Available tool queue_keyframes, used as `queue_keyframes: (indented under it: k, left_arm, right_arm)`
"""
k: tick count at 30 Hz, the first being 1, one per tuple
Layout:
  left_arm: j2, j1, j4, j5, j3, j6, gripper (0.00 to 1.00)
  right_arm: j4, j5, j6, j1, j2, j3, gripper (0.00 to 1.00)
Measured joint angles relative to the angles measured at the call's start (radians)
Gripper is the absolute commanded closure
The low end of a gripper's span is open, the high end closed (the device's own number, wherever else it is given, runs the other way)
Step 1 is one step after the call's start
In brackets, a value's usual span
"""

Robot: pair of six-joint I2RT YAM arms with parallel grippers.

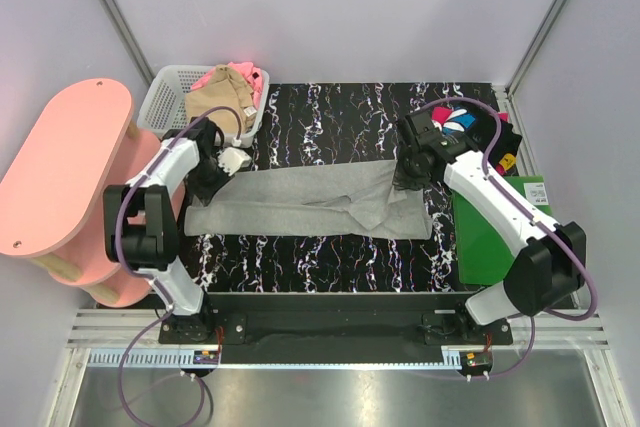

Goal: Fold and stack the t-shirts
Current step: Fold the other side of the tshirt into a rectangle

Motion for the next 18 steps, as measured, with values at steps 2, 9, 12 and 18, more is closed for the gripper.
queue_keyframes:
  k: [2, 9, 12, 18]
  left_arm:
    - [0.038, 0.000, 0.013, -0.012, 0.016, -0.001, 0.85]
    - [0.156, 0.000, 0.079, -0.071, 0.064, -0.023, 0.66]
    - [0.169, 0.000, 0.103, -0.103, 0.074, -0.034, 0.65]
    - [0.113, -0.015, 0.126, -0.151, 0.094, -0.056, 0.62]
  right_arm:
    - [0.008, 0.000, -0.007, -0.015, 0.005, 0.000, 1.00]
    - [0.046, -0.008, -0.029, -0.054, 0.078, 0.001, 1.00]
    - [0.068, -0.018, -0.035, -0.063, 0.130, 0.002, 1.00]
    - [0.093, -0.034, -0.046, -0.071, 0.230, 0.046, 1.00]
